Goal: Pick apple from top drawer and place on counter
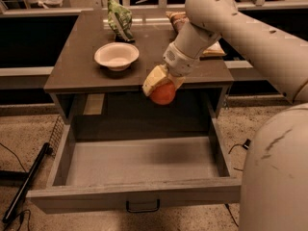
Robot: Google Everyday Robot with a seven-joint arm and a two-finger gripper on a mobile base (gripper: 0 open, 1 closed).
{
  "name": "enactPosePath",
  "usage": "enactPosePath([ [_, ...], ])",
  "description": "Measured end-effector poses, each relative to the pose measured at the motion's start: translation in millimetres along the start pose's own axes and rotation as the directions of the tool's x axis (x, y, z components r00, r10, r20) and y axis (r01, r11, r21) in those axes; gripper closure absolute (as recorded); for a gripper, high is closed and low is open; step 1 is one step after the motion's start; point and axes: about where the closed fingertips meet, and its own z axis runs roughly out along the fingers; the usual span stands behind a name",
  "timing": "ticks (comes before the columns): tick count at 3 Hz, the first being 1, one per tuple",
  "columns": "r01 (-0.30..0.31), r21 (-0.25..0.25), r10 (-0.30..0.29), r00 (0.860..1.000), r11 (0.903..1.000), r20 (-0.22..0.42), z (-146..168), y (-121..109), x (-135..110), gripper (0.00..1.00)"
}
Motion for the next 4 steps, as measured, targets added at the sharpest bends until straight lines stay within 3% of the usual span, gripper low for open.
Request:
enactPosePath([
  [4, 0.000, 0.000, 0.000, 1.000, 1.0000, 0.000, 0.0, 0.0, 0.0, 1.00],
])
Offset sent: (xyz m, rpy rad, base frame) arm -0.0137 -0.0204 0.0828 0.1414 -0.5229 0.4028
